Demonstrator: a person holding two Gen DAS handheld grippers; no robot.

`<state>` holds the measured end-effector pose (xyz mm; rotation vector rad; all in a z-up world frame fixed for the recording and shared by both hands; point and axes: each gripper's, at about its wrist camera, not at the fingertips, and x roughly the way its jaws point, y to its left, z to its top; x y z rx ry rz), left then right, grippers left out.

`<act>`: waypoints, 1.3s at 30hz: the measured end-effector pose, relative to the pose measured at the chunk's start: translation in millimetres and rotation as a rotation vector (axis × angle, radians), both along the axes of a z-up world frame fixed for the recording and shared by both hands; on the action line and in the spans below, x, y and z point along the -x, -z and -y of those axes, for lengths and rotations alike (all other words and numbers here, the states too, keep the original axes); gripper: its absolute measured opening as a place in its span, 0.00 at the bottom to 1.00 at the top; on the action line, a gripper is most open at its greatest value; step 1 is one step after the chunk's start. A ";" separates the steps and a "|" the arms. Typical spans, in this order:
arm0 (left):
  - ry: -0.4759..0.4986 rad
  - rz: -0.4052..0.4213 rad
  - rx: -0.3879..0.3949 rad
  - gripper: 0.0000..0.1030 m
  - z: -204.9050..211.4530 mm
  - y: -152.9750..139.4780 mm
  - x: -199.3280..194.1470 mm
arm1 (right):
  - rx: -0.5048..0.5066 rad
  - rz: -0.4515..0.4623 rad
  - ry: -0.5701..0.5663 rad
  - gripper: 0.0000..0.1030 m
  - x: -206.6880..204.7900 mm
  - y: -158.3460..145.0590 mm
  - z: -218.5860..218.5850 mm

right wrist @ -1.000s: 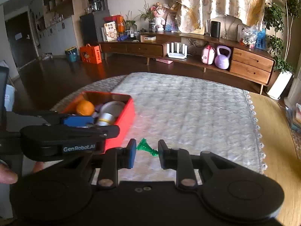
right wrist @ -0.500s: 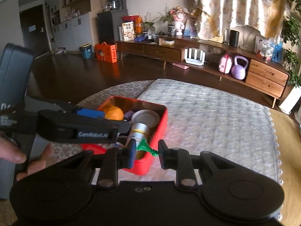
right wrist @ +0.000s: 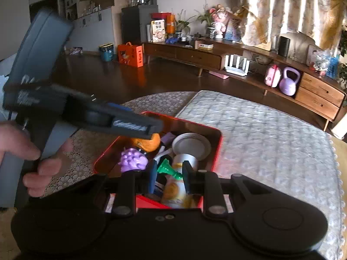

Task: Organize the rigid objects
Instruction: 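Carry the nail clipper and green piece over into the red box, then open both tools to drop the clipper and green piece in the box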

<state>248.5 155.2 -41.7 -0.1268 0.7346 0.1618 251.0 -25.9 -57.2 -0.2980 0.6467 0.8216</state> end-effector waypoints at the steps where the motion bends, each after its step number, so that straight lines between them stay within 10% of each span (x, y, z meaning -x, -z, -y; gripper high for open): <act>1: -0.003 0.000 0.003 0.54 -2.9 1.8 -4.2 | 0.007 -0.001 -0.002 0.23 -1.1 3.4 -4.5; 39: 0.098 -0.053 0.019 0.64 9.8 53.9 -55.6 | 0.050 -0.106 0.001 0.37 -7.6 52.9 -35.3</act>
